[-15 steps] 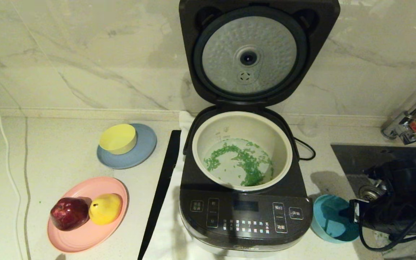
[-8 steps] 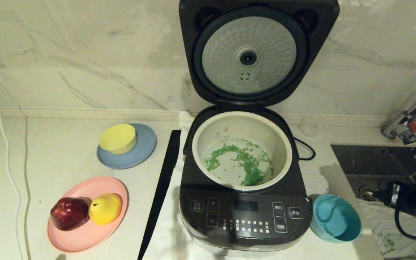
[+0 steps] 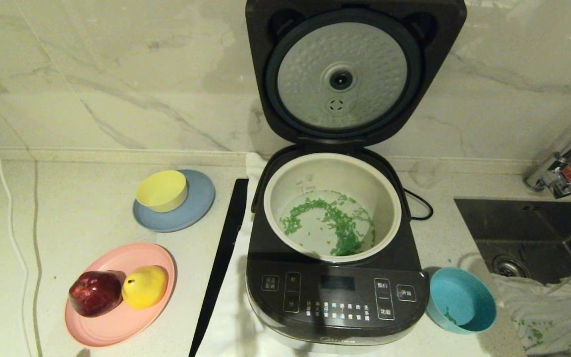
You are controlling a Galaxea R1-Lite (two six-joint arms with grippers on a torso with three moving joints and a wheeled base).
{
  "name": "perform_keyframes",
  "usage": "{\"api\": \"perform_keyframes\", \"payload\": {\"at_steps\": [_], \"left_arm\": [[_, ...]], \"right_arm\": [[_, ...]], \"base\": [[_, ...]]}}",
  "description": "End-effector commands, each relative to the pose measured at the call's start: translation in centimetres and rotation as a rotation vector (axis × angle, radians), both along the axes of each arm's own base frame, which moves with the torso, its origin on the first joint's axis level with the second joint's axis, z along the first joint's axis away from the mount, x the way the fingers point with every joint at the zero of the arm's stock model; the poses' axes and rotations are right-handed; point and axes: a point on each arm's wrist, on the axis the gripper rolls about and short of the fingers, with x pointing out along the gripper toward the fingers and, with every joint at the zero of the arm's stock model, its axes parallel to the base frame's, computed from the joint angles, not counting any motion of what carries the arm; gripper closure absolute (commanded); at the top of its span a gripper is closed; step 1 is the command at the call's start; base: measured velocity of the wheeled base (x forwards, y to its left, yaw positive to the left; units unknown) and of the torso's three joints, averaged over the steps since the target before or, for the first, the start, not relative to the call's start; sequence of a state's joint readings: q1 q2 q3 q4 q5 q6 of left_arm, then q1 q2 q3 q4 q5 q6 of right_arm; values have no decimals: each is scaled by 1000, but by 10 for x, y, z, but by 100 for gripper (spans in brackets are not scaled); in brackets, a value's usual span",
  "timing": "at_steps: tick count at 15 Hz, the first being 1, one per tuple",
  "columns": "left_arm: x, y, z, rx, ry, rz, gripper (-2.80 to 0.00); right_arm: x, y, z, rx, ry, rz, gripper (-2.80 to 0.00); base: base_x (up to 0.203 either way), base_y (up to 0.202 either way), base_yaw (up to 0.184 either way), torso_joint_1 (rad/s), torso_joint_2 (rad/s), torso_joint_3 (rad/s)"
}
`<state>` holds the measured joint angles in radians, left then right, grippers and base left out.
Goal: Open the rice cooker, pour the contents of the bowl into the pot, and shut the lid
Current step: Turn off the tap
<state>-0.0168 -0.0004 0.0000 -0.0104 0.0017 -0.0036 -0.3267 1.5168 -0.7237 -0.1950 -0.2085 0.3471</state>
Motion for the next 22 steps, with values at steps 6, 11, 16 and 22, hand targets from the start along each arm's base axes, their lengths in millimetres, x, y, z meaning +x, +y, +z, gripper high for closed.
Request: {"api": "perform_keyframes", "payload": {"at_steps": [6, 11, 16, 22], "left_arm": [[0, 0, -1, 1, 2, 0, 0], [0, 0, -1, -1, 3, 0, 0], [0, 0, -1, 1, 2, 0, 0], [0, 0, -1, -1, 2, 0, 0]], "right_arm": [[43, -41, -37, -107, -33, -149, 0], [70, -55, -45, -211, -96, -220, 0], [93, -65, -47, -308, -174, -238, 0], [118, -72, -56, -332, -179, -261, 0]], "base": [[0, 0, 0, 0, 0, 0], [0, 0, 0, 0, 0, 0], [0, 0, 0, 0, 0, 0], [0, 0, 0, 0, 0, 0]]}}
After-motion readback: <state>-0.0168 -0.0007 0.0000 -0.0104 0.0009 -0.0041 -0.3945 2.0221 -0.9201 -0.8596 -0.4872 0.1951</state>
